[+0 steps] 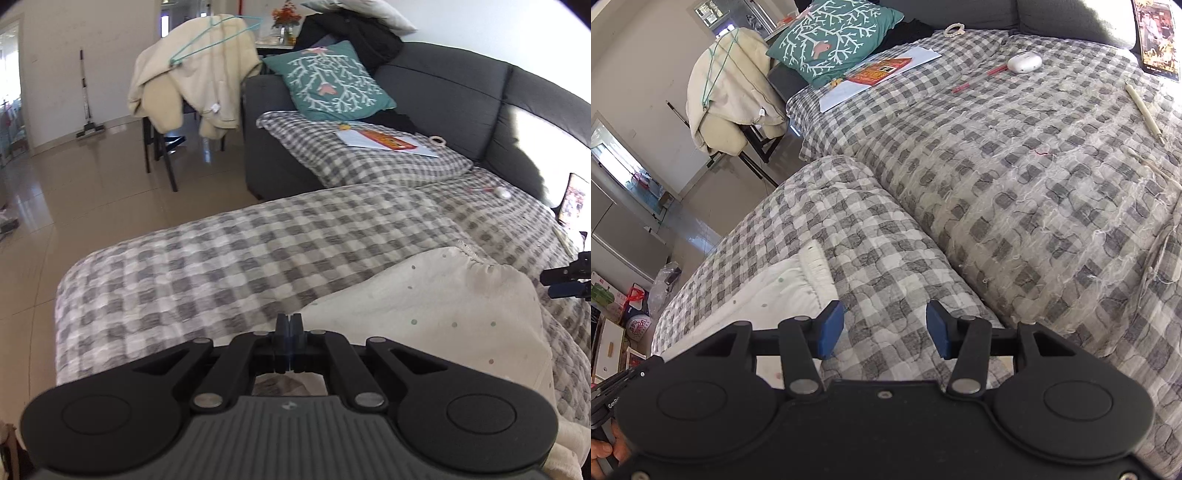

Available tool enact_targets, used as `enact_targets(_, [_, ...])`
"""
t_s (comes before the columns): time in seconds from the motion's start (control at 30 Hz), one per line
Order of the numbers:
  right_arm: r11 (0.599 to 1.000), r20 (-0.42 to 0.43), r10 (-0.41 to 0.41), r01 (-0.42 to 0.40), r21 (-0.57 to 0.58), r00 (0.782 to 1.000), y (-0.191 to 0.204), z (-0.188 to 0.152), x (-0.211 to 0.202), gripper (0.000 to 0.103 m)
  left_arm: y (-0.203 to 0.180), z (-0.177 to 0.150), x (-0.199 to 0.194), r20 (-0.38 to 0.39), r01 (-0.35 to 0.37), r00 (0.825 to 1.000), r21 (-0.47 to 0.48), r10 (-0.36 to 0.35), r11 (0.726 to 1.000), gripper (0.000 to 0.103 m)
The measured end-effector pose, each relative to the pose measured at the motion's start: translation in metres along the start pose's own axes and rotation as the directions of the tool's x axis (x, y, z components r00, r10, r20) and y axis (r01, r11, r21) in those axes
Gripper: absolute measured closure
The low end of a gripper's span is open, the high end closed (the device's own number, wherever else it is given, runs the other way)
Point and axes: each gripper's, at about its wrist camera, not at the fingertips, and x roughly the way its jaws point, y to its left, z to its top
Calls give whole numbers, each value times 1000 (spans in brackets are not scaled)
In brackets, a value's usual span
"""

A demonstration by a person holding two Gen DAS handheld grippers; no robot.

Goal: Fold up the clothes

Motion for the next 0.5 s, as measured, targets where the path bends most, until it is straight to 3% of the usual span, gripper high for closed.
enact_targets(0.17, [1000, -20, 6, -7, -20, 1000, 15, -4, 10, 51, 28, -8, -16, -25, -126, 992, -55, 125, 991, 103])
enact_targets(0.33, [998, -43, 28, -30, -52, 999, 37, -9, 20, 51, 43, -13, -30, -56, -265, 963, -28, 263, 964, 103])
enact_targets(0.5, [994, -78, 59, -66, -89, 995, 64, -18, 32, 51, 63, -26, -34, -108, -407, 908, 5, 405, 913, 103])
